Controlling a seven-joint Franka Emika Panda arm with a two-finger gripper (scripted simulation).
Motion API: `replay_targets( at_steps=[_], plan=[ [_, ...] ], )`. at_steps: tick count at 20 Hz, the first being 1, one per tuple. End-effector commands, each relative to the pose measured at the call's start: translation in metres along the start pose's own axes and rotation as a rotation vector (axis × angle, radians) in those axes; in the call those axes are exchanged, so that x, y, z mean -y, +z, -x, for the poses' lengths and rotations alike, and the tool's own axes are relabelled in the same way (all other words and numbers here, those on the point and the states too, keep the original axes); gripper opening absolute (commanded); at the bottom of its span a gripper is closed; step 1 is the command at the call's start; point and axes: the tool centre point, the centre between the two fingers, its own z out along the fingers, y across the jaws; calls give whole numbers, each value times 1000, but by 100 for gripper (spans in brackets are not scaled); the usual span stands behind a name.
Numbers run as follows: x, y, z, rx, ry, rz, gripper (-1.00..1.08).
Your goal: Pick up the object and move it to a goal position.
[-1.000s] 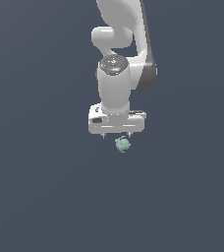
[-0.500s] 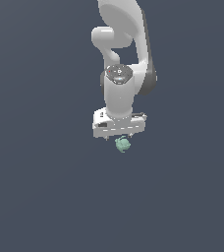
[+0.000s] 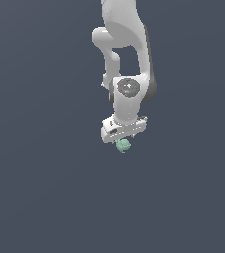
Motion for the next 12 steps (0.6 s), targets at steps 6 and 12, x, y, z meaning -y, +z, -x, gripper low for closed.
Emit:
replay_targets(
  at_steps=[6,12],
  plan=[
    [5,8,3,3,-35,2,100],
    [5,24,4,3,-37,2,100]
  ],
)
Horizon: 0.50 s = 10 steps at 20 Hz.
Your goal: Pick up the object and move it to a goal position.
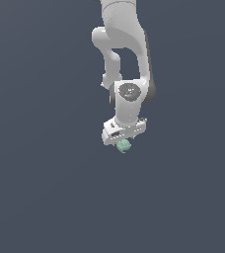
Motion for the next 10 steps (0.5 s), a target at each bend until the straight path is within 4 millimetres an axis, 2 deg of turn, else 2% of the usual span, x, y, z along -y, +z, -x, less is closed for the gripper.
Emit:
replay_targets(
  at_steps=[1,6,10],
  plan=[
    [0,11,1,1,-2,0,100],
    [1,34,1,1,-5,0,100],
    [1,40,1,1,-6,0,100]
  ],
)
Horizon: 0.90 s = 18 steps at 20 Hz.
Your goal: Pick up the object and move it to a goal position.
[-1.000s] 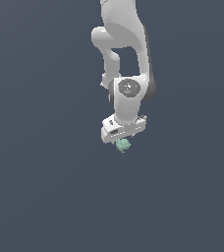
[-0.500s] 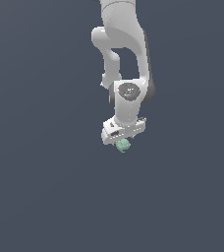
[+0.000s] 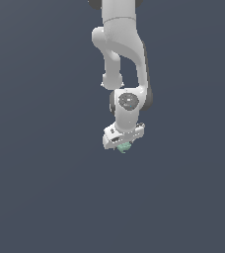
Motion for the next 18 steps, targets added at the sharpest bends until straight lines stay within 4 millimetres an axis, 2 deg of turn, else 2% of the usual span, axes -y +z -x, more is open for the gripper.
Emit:
replay_targets(
  at_steps=[1,2,13,18],
  plan=[
    [0,2,-1,-1,0,1,100],
    [0,2,-1,-1,0,1,-100],
    [-1,1,-1,-2,0,1,-100],
    [-14,-5,-4,-2,0,1,-100]
  ],
)
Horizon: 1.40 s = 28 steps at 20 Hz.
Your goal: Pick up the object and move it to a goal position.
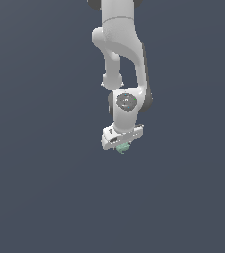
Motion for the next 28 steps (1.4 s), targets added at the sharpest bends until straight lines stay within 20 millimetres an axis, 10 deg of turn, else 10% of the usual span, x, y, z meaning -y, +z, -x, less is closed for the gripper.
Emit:
replay_targets(
  at_steps=[1,28],
  plan=[
    [-10,-5,-2,-1,1,1,-100],
    [-195,-88,-50,0,1,0,-100]
  ],
)
